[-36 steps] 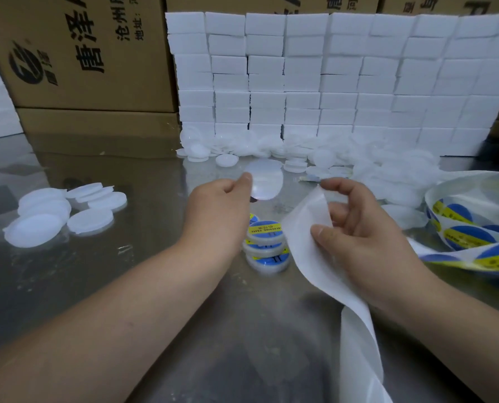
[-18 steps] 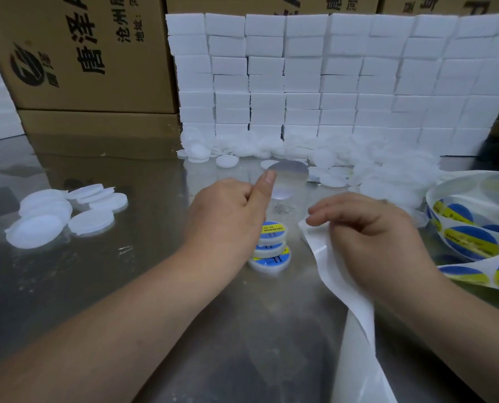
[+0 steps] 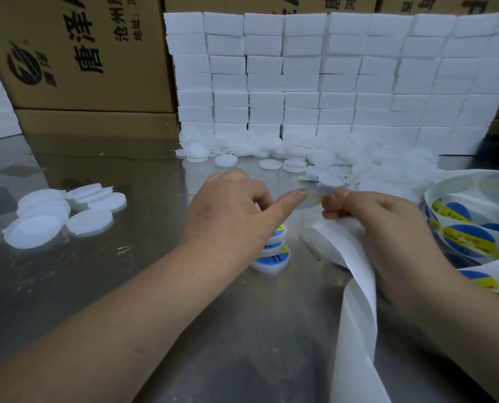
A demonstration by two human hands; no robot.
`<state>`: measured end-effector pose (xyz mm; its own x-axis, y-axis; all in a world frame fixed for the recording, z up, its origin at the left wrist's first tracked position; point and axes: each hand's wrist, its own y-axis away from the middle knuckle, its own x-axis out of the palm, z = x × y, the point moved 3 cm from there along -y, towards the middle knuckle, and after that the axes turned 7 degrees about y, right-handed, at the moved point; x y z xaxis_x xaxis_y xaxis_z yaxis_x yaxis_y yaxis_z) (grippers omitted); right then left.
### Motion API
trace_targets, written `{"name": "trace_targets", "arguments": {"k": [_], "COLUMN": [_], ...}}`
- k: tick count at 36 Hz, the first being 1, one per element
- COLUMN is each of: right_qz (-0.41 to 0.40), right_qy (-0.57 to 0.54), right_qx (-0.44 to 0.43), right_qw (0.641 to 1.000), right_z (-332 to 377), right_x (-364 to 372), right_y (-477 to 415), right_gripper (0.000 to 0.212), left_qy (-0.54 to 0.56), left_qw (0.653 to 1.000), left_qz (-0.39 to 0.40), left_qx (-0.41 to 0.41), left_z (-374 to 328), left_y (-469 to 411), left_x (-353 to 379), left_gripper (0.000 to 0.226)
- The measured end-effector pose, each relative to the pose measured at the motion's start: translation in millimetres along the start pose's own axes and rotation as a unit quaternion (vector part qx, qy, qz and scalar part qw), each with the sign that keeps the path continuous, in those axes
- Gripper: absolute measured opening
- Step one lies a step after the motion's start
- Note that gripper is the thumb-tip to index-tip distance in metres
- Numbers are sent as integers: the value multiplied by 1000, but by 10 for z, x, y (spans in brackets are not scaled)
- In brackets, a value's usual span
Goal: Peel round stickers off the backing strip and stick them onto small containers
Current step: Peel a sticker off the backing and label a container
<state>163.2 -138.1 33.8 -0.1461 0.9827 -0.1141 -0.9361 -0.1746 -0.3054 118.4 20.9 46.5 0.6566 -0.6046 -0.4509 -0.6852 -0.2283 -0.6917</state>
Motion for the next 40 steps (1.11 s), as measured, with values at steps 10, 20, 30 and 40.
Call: {"name": "trace_targets", "arguments": {"k": [10,20,30,40], "right_qz": [-8,-21,-9,76], "right_qy": [-1,14,11,-40], "right_qx": [17,34,11,17], "right_qw": [1000,999,1000,996], "right_z": [2,-54,-27,22], "right_x": [6,6,29,71], "right_y": [-16,-44,-9,52], "right_gripper": [25,20,32,30], "left_qy": [-37,-87,192,273], "left_qw": [999,994,972,942], "left_qz": [25,56,21,-23], "left_qx": [-5,-25,-137,-194], "left_z": [-28,-6,68,162], "left_y": [-2,-38,-43,-53], "left_x": [17,35,55,85], "left_gripper": [39,46,35,40]}}
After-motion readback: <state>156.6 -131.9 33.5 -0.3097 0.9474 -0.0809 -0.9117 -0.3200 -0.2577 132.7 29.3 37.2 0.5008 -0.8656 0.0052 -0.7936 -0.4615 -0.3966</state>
